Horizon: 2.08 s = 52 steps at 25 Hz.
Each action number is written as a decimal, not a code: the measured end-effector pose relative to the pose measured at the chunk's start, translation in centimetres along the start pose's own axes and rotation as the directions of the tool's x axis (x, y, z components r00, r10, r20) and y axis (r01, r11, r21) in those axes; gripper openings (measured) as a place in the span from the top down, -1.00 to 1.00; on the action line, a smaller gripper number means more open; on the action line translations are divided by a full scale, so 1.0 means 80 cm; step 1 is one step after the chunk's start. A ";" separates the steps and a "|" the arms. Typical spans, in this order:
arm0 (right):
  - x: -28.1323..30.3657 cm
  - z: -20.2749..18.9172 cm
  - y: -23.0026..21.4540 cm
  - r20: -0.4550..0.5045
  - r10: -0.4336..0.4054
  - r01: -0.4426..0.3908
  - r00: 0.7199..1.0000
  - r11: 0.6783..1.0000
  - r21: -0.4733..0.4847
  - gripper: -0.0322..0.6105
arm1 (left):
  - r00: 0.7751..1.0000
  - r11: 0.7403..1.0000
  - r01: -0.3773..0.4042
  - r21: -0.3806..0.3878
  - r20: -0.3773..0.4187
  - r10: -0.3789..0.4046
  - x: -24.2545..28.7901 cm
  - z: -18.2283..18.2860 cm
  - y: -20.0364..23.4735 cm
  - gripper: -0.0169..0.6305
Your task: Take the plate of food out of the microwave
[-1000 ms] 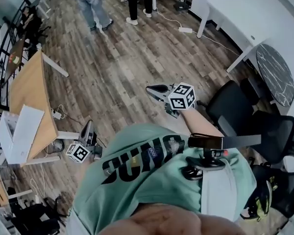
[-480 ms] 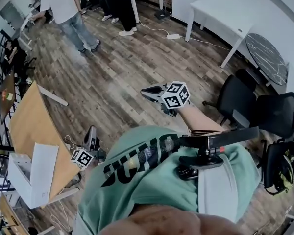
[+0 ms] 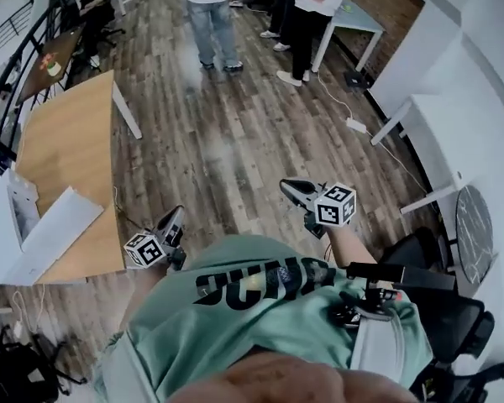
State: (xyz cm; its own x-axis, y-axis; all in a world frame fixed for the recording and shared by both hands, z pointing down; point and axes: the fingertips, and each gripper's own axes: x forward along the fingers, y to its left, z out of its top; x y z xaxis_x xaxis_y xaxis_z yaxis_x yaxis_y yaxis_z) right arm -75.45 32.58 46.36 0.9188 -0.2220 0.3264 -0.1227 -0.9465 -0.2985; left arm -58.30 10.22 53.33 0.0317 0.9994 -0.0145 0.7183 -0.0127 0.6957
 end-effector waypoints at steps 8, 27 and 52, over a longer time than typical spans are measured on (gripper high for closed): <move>0.086 0.057 -0.135 0.000 0.215 -0.215 0.977 0.977 -0.012 0.88 | 0.982 0.990 -0.143 0.013 0.128 0.140 0.097 0.064 0.035 0.95; 0.150 0.119 -0.345 0.003 0.368 -0.367 0.930 0.927 0.073 0.88 | 0.940 0.956 -0.295 0.006 0.184 0.289 0.254 0.104 0.043 0.95; 0.517 0.299 -0.219 -0.123 0.309 -0.325 0.943 0.935 -0.144 0.88 | 0.945 0.988 -0.147 -0.035 0.289 0.151 0.141 0.386 0.339 0.95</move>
State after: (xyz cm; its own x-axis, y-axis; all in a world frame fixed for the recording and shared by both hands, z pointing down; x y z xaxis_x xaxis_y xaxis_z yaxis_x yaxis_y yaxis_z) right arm -26.35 45.57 43.58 0.7824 -0.5306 0.3259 -0.4675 -0.8463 -0.2555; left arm -17.02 20.18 49.89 0.3399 0.9332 -0.1163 0.6807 -0.1588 0.7151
